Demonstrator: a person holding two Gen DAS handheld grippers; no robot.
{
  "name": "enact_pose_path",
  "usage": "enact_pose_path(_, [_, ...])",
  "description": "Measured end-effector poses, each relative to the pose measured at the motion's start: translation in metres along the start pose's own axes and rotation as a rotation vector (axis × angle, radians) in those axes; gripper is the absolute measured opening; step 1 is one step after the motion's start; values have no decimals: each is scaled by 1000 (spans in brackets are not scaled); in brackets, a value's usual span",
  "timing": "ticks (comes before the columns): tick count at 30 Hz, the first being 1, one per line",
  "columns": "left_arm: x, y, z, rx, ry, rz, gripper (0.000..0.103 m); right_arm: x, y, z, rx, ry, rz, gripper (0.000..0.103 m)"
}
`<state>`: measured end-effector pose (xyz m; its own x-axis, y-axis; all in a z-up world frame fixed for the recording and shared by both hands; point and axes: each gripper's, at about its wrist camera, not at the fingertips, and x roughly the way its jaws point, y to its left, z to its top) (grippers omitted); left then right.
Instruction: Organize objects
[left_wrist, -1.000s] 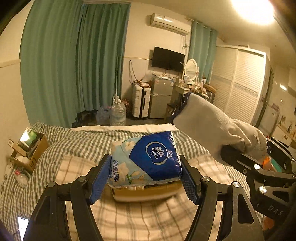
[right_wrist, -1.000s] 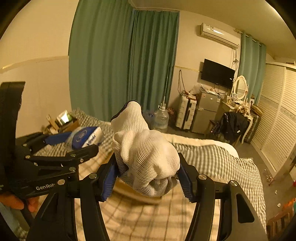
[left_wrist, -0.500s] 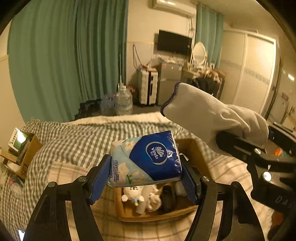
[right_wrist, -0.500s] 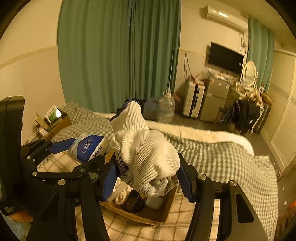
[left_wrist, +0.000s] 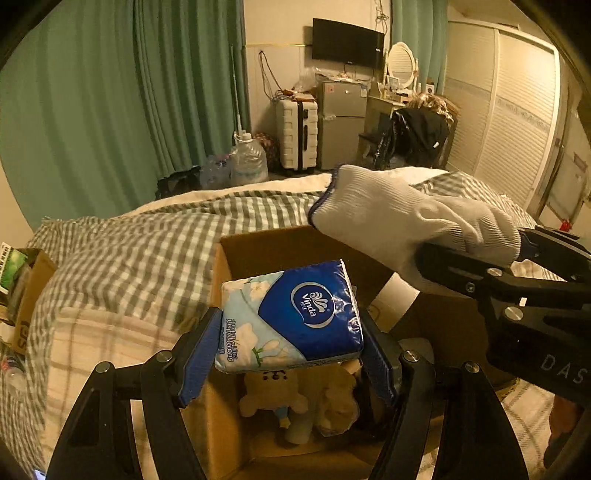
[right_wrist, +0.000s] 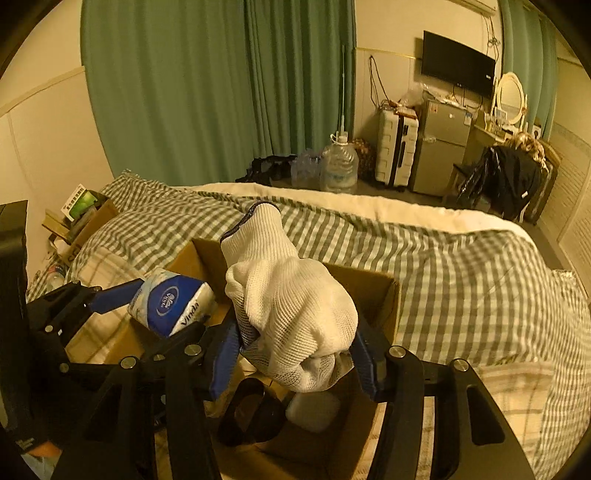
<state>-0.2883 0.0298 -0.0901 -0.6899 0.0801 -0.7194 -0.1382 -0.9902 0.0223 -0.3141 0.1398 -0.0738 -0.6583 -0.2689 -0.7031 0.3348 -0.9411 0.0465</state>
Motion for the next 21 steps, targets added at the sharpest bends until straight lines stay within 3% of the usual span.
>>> enact_pose_path(3, [5,-1,-2,-4,4,-18,79,1,-7,-2,39,-9,42,63])
enact_pose_path(5, [2,-1,-4,-5,3,-26,89,-4,-9,-2,56,-32,49,81])
enact_pose_path(13, [-52,-11,7,54,-64,26,93,-70,-12,11,87,-129,27,87])
enact_pose_path(16, [-89,-13,16,33,-120,26,103,-109,-7,16,71,-171,-23,92])
enact_pose_path(21, [-164,-15,30,16,-239,25,103,-190,-4,23,68,-272,-83,99])
